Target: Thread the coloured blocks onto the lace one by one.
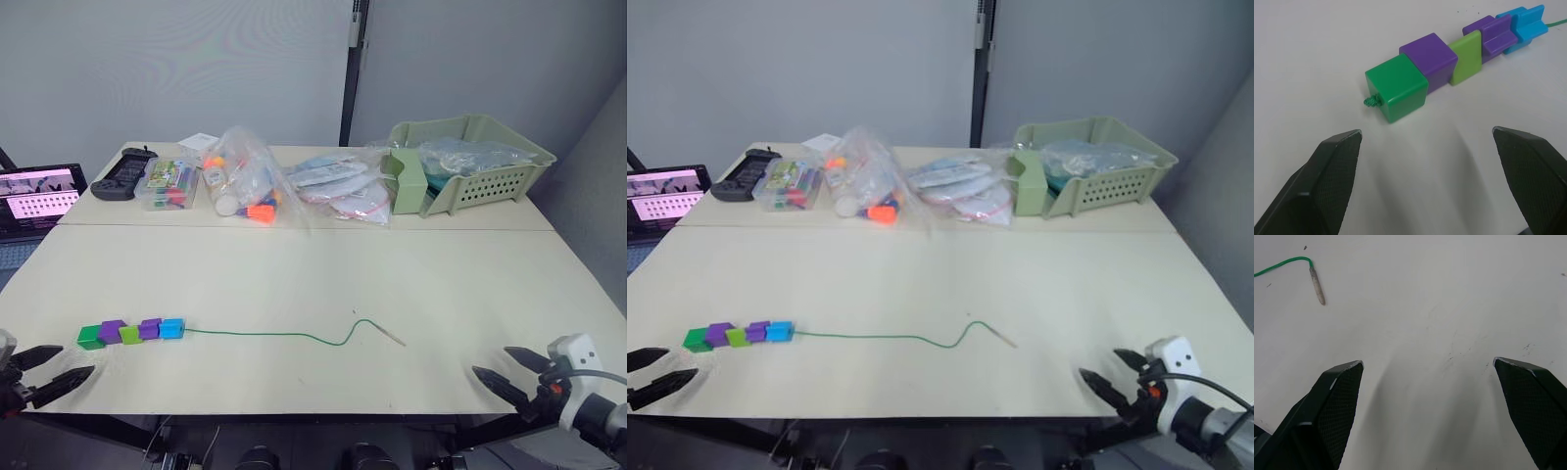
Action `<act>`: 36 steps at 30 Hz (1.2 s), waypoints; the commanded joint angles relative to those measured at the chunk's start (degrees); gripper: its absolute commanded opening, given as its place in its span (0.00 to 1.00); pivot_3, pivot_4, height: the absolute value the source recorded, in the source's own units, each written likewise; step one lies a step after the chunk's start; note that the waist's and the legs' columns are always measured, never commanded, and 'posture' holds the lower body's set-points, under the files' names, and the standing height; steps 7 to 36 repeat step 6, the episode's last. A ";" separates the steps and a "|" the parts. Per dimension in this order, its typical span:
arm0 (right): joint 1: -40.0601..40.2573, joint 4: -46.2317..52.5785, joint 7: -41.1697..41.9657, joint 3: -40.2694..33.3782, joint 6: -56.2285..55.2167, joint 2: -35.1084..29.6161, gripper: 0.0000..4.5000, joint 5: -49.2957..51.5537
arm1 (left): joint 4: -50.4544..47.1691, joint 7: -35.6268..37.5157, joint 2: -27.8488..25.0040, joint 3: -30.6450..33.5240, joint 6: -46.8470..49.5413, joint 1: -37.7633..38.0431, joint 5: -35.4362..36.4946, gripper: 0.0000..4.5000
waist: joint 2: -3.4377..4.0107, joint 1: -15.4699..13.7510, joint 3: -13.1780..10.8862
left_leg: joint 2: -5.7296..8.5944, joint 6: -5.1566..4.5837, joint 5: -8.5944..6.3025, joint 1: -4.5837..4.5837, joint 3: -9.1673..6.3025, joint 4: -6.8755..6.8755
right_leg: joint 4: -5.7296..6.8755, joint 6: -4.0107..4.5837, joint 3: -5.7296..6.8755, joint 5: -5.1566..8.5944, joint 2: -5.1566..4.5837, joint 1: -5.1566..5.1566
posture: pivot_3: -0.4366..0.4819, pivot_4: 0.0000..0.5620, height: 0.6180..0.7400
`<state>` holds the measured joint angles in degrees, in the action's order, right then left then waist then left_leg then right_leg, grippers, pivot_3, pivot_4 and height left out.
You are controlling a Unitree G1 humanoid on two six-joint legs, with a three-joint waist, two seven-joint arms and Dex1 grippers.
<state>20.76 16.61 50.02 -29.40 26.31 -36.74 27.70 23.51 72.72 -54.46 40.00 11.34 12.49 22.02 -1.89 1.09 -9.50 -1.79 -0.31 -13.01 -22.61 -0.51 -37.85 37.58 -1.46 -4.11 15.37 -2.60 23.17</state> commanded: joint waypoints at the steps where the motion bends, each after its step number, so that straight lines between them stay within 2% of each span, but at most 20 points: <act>1: -0.66 -0.75 0.35 -0.09 -1.81 -0.98 1.00 -0.03 | 0.68 -0.18 -2.07 2.01 -0.83 0.59 0.92 1.00 | -0.01 -0.06 0.00 | -0.01 0.00 0.00 0.00 0.01 0.00 | 0.00 0.00 0.00 0.00 0.00 0.00 | 0.48 0.27 1.00; 36: -0.68 -1.28 0.09 0.51 -2.30 -1.19 1.00 0.17 | 0.43 -0.38 -2.14 1.54 -1.03 0.86 1.22 1.00 | 0.00 -0.17 0.00 | -0.02 0.01 0.00 0.01 0.06 0.01 | -0.03 0.00 -0.03 0.00 -0.02 0.01 | 0.48 0.27 1.00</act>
